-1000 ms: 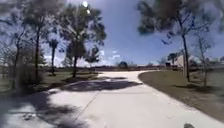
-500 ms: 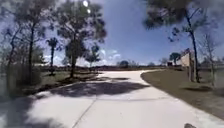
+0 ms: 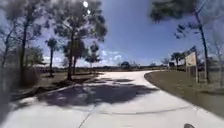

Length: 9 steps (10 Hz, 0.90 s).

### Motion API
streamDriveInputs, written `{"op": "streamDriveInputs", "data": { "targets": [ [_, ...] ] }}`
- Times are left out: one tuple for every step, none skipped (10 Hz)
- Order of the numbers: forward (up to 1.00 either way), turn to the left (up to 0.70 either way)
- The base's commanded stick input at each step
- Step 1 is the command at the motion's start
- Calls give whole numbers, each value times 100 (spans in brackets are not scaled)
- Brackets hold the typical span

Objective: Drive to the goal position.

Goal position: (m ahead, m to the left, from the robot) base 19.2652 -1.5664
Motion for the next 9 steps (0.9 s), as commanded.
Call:
{"op": "streamDriveInputs", "data": {
  "targets": [
    [100, 0],
    [100, 0],
    [100, 0],
    [100, 0],
    [100, 0],
    [100, 0],
    [100, 0],
    [100, -3],
    [100, -36]
  ]
}}
